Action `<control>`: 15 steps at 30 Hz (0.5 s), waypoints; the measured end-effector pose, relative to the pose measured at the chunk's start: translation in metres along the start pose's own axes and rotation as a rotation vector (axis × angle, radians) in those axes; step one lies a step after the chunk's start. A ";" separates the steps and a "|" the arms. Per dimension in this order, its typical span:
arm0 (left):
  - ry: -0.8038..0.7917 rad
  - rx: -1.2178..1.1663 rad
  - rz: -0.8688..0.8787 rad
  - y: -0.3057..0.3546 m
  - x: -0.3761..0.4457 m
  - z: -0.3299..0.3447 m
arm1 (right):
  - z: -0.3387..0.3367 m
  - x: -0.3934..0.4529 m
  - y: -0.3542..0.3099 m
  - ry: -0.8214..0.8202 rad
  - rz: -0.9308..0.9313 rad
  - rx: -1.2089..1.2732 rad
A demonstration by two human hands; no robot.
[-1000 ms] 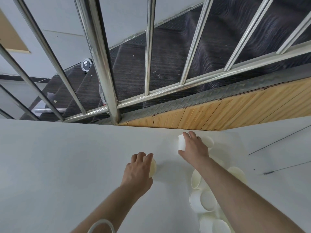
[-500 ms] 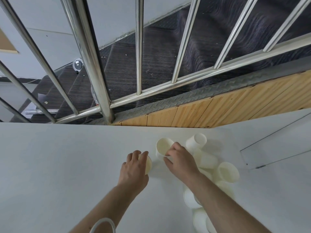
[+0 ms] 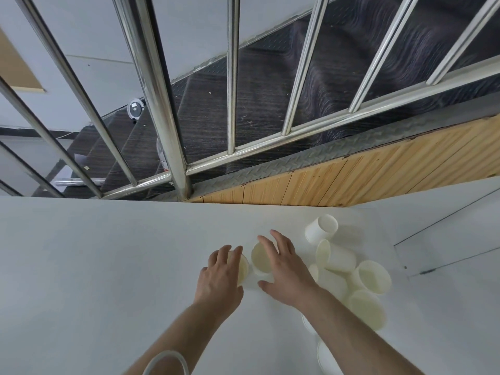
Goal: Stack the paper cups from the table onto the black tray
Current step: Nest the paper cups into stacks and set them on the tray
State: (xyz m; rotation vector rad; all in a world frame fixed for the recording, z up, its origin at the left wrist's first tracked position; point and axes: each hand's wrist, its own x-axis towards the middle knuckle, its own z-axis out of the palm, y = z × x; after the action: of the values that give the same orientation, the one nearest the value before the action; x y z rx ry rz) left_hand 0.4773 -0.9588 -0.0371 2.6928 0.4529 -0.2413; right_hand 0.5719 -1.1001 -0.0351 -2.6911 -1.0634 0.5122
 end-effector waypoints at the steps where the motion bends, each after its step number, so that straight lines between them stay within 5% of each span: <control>1: 0.010 -0.004 -0.004 0.000 -0.002 0.000 | 0.000 0.000 -0.002 -0.011 -0.015 -0.007; 15: 0.107 -0.059 0.000 -0.015 -0.045 -0.024 | -0.004 -0.032 -0.046 0.109 0.043 0.066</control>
State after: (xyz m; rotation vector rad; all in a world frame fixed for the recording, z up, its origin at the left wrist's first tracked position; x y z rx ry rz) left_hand 0.4320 -0.9483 -0.0103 2.6565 0.4833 -0.0823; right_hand 0.5229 -1.0898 -0.0098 -2.6551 -0.9455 0.3956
